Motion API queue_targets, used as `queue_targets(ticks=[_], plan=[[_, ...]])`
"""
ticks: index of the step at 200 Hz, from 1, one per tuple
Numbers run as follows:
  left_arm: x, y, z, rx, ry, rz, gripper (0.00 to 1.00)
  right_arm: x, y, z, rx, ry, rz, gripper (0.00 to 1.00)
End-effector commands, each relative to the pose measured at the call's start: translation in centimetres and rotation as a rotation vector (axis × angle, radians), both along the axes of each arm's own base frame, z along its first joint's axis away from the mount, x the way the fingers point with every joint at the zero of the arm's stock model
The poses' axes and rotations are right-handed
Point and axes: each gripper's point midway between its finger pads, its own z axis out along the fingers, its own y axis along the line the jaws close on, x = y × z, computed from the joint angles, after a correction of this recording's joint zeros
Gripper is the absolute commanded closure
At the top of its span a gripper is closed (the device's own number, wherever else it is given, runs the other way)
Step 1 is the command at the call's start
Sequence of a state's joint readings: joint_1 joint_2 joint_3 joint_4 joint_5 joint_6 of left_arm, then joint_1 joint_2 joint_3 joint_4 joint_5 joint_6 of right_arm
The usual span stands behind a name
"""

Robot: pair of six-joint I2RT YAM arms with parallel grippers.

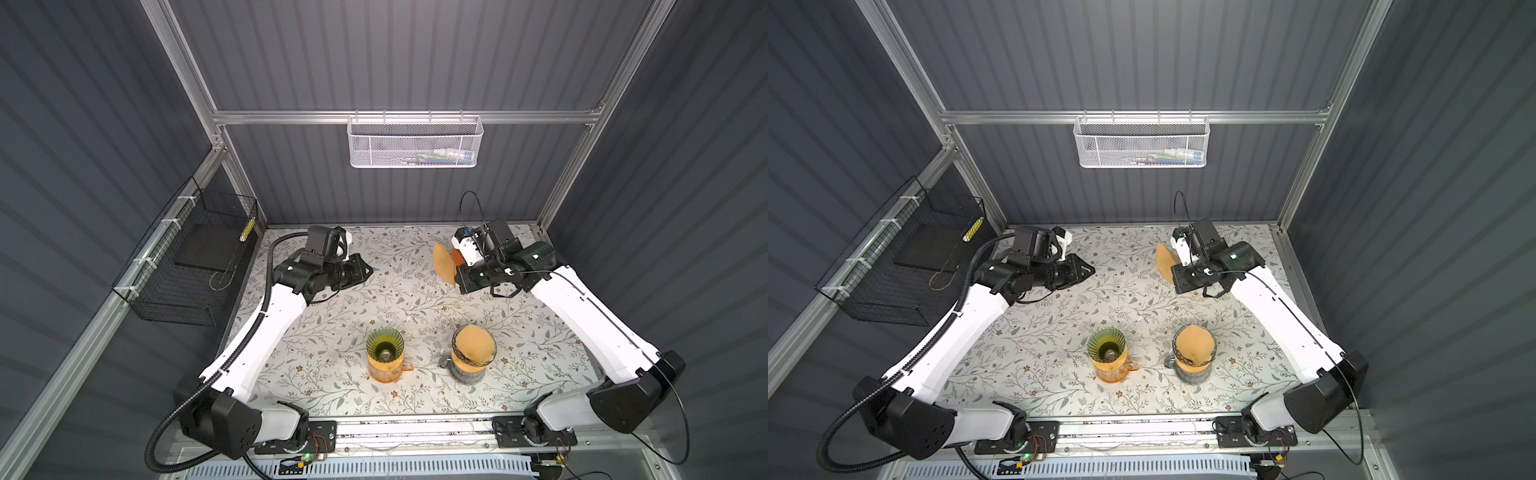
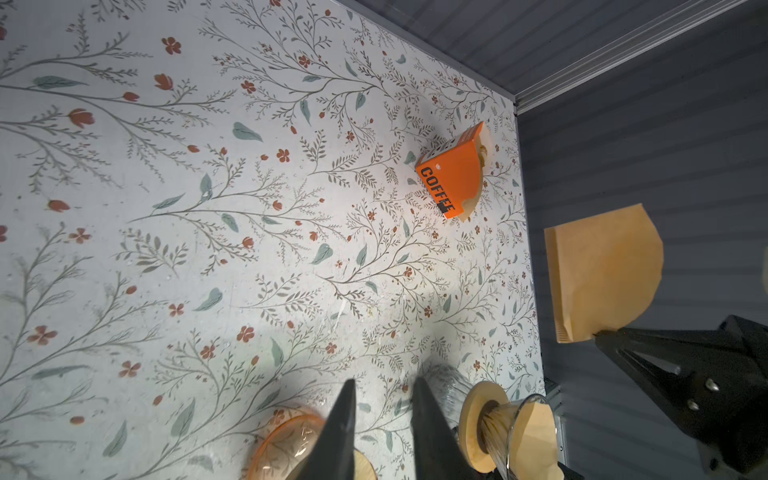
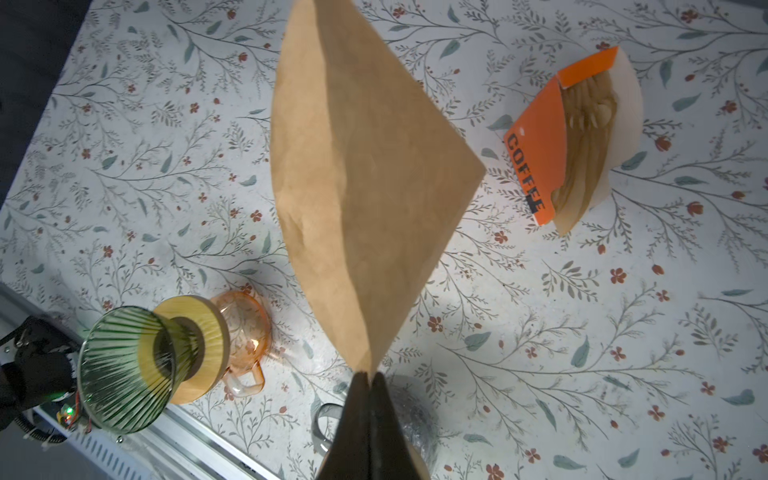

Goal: Place the coffee filter in the dripper
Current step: 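Carry the filter toward the green dripper while the left gripper approaches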

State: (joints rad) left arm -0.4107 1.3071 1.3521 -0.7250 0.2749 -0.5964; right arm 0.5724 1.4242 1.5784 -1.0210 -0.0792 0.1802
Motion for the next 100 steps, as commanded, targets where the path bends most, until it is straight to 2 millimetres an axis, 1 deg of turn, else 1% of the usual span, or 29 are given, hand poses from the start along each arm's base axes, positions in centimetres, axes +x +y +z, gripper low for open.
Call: queue_targets(ticks=[1,36,42,70,72,74,100], plan=[[-2.9,2.1,-0.5,0.072,0.046,0.008,0.75,-2.3,1.1,1.0,0.009,0.019,0.028,1.0],[-5.8,3.6,0.9,0.106,0.055,0.004,0.74,-5.3,3.8,2.0,0.014,0.025,0.117,1.0],[-6.7,4.1,0.7,0.122,0.082,0.005,0.74,-5.9,4.3,2.0,0.012,0.029,0.133,1.0],[-9.1,5.7,0.7,0.164,0.114,0.018,0.74,-8.5,6.4,2.7,0.034,0.04,0.212,1.0],[-9.1,5.7,1.7,0.156,0.091,0.019,0.74,-8.7,6.6,2.7,0.036,0.04,0.217,1.0],[-9.2,5.8,1.9,0.157,0.089,0.019,0.74,-8.8,6.7,2.7,0.037,0.043,0.223,1.0],[-10.9,6.7,2.5,0.179,0.105,0.014,0.75,-11.0,8.5,2.5,0.056,0.073,0.288,1.0]])
